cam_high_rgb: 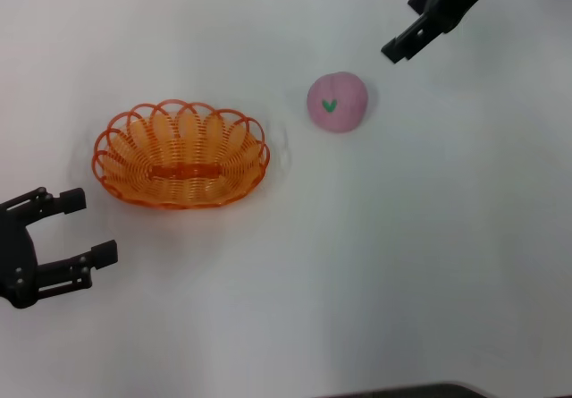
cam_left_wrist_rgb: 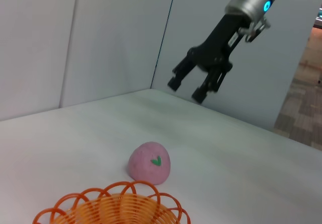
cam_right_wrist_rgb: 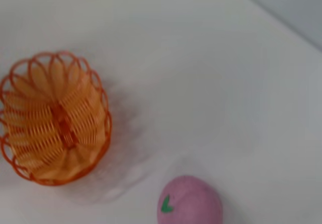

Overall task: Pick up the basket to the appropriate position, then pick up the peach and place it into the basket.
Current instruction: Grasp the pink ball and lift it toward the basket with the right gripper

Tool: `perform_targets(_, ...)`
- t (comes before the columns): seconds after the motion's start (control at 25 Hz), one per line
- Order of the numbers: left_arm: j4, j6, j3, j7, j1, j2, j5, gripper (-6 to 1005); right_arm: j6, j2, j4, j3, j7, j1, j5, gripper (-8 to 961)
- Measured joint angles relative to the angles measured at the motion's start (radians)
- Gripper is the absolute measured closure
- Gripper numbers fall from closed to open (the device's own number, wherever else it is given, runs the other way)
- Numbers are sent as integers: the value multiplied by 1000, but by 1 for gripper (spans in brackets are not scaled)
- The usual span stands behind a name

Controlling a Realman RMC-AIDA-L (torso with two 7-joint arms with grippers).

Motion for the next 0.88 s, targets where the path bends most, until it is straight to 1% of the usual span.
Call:
perform_targets(0.24,-7,-2,0,0,-1,0,2,152,129,5,170,-50,-6,31,-14,29)
perform_targets(0.48,-16,-5,2,4,-3,0,4,152,271,27,285,-119,-28,39,-15,38)
perform_targets(0.56,-25,-6,2,6,-3,0,1,152,316,39,312,-123,-41,39,-12,41)
perform_targets(0.72,-36,-9,2,7,-4,0,5,152,391,81,328,-134,-64,34,-10,48)
perform_targets(0.76,-37,-10,2,7,-4,0,6,152,406,88,335,-139,-70,33,-9,49)
perform_targets(0.8,-37,-10,2,7,-4,0,6,152,418,95,346,-144,-74,32,-4,51)
perform_targets(0.88,-40,-12,2,7,-4,0,6,152,440,97,380,-152,-86,36,16,54)
